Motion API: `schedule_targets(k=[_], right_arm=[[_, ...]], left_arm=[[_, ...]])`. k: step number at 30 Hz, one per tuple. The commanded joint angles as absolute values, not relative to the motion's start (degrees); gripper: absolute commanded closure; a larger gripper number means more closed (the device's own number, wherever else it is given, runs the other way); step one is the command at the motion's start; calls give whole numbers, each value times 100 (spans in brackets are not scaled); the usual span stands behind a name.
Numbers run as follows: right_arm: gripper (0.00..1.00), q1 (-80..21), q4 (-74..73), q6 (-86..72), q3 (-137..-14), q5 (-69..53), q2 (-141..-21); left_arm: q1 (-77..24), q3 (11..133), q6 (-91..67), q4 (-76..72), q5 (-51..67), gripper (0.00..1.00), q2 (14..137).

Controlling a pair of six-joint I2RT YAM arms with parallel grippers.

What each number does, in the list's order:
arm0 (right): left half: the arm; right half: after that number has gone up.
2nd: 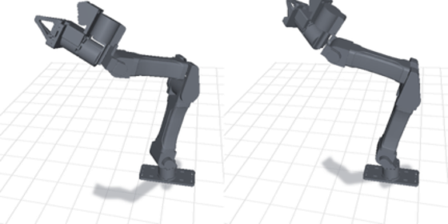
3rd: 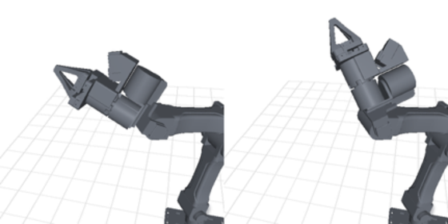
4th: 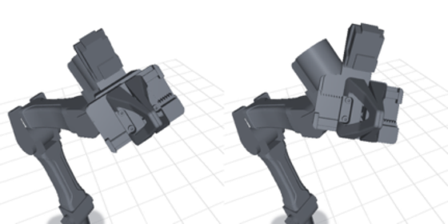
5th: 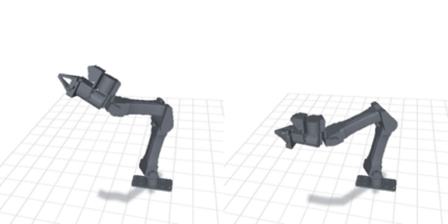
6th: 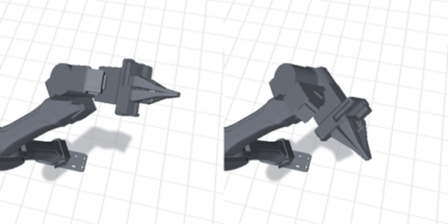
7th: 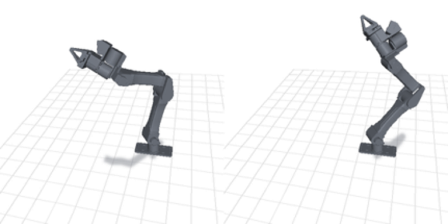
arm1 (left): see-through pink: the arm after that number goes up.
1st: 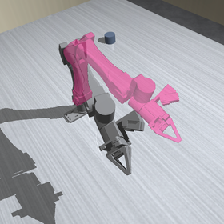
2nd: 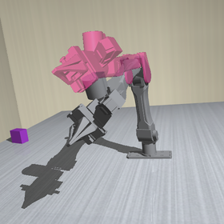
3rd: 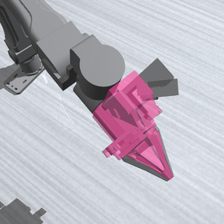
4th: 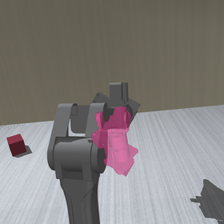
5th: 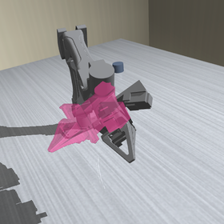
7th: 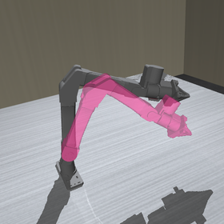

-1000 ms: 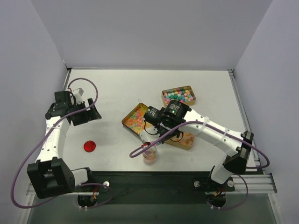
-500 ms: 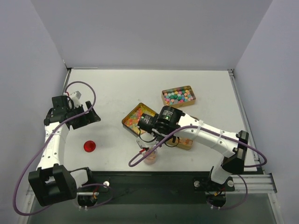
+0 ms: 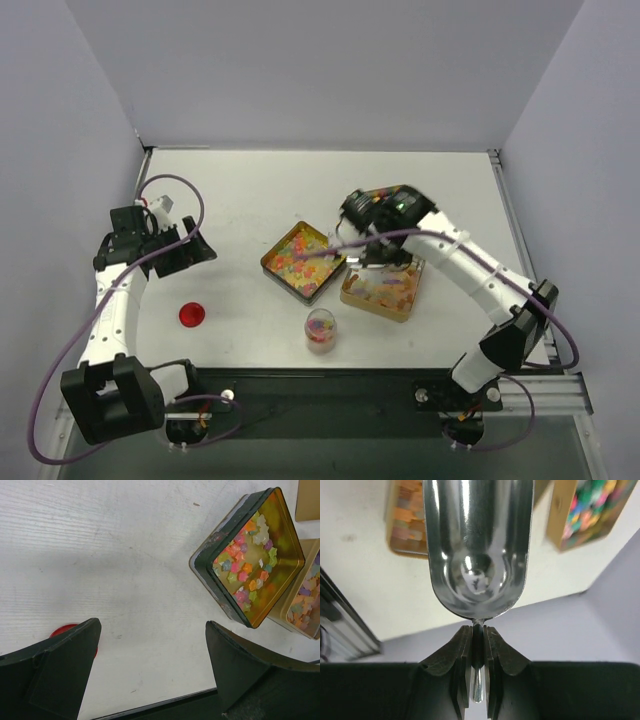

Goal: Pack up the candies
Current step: Place the fake candies in the packing bottle, then place the spatula at the center of the board.

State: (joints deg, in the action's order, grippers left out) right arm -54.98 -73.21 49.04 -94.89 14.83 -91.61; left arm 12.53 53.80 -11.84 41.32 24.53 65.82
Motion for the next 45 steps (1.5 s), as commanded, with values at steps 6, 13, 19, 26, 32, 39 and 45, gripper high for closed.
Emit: schedule_targets(k=[6, 13, 19, 26, 32, 39, 45], right_arm=[[100, -839, -6197, 2070, -8649, -490, -8499], [100, 826, -4950, 1555, -7498, -1169, -8630], [100, 932, -3702, 1538, -7102, -950, -9219], [90, 967, -3243, 1687, -7101, -861, -9878], [86, 984, -3086, 1722, -7146, -923, -10081], [51, 923, -2813, 1091, -6838, -993, -9783], [50, 932, -2918, 633, -6671, -1089, -9247]], left_arm=[[1248, 5712, -801, 4253, 2313, 3, 6802], [1257, 6257, 1052, 5157, 2310, 3, 7312], [1494, 6391, 3144, 6179, 2882, 3, 7542], [1714, 5134, 5201, 5493, 3076, 2, 6574], [1811, 4764, 6230, 5661, 3446, 2, 6908], [1819, 4737, 6609, 5397, 2936, 3, 7567], [1784, 4957, 6785, 5616, 2489, 3, 8278]])
